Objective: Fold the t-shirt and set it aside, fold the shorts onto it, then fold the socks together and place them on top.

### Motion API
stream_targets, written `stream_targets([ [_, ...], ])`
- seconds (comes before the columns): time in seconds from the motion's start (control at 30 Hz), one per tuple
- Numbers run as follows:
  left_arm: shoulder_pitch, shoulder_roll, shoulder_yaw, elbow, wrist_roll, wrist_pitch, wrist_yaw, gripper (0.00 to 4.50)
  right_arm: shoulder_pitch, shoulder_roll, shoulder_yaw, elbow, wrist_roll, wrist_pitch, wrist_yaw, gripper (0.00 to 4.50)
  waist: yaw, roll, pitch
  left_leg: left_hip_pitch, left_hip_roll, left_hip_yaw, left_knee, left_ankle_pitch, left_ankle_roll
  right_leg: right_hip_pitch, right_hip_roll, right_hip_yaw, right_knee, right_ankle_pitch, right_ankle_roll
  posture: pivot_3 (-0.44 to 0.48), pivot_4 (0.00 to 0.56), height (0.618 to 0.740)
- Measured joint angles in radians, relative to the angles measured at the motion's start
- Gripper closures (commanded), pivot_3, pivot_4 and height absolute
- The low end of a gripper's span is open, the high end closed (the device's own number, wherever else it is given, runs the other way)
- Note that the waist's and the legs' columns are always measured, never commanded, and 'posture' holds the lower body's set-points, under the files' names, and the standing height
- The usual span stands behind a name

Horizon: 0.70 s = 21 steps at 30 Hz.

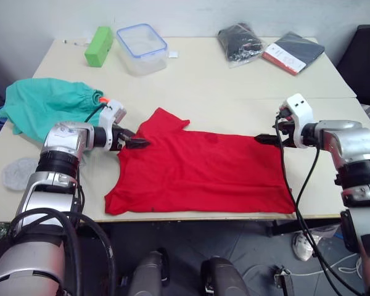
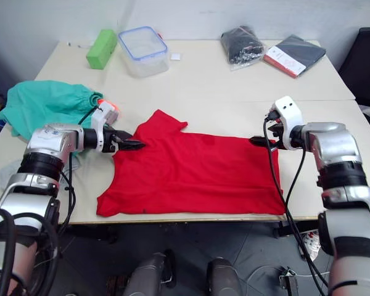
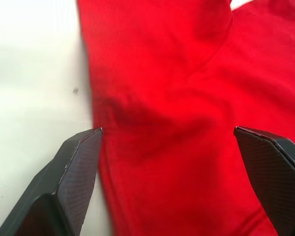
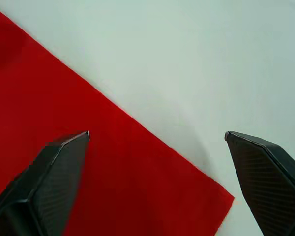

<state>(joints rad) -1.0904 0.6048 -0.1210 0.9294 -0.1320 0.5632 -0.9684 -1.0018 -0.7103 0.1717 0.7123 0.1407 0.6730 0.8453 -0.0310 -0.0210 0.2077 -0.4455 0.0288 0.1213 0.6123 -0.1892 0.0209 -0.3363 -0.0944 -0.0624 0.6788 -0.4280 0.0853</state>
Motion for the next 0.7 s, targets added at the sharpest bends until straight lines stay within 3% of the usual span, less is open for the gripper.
stream_targets([
  [0.1,-0.033,-0.016,0.004,0.083,0.026,-0.051,0.013,0.01,-0.054,0.025,0.034,0.112,-0.050,-0.023,0.023,0.00,0.000,0.000,0.000,0.000,0.000,0.002,0.001,0.001,0.002,0.000,-0.001,0.001,0.001,0.000,0.000,0.000,0.150,0.740],
  [0.2,-0.060,-0.033,0.024,0.152,0.041,-0.084,0.036,0.20,-0.123,0.037,0.067,0.219,-0.108,-0.043,0.064,0.60,-0.001,0.000,0.000,0.001,0.000,0.002,0.003,0.001,0.002,0.000,-0.001,0.001,0.004,0.000,0.000,0.000,0.150,0.740],
  [0.3,-0.072,-0.041,0.036,0.187,0.048,-0.100,0.046,0.95,-0.154,0.041,0.092,0.269,-0.145,-0.071,0.114,1.60,-0.001,0.000,0.000,0.001,0.000,0.002,0.003,0.001,0.002,-0.001,-0.001,0.001,0.005,0.000,0.000,0.000,0.150,0.740],
  [0.57,-0.072,-0.045,0.060,0.224,0.076,-0.132,0.051,3.51,-0.173,0.041,0.092,0.328,-0.183,-0.129,0.192,4.36,0.001,0.000,0.000,0.001,0.000,0.002,0.004,0.001,0.002,-0.001,-0.002,0.001,0.006,0.000,0.000,0.000,0.150,0.740],
  [0.67,-0.072,-0.051,0.064,0.229,0.083,-0.137,0.051,4.48,-0.172,0.041,0.089,0.334,-0.194,-0.155,0.197,4.50,0.001,0.000,0.000,0.001,0.000,0.002,0.005,0.001,0.002,-0.001,-0.002,0.001,0.008,0.000,0.000,0.000,0.150,0.740],
  [0.7,-0.072,-0.052,0.065,0.231,0.084,-0.138,0.051,4.48,-0.169,0.041,0.089,0.334,-0.198,-0.168,0.198,4.50,0.001,0.000,0.000,0.001,0.000,0.002,0.005,0.001,0.002,-0.001,-0.002,0.001,0.008,0.000,0.000,0.000,0.150,0.740],
])
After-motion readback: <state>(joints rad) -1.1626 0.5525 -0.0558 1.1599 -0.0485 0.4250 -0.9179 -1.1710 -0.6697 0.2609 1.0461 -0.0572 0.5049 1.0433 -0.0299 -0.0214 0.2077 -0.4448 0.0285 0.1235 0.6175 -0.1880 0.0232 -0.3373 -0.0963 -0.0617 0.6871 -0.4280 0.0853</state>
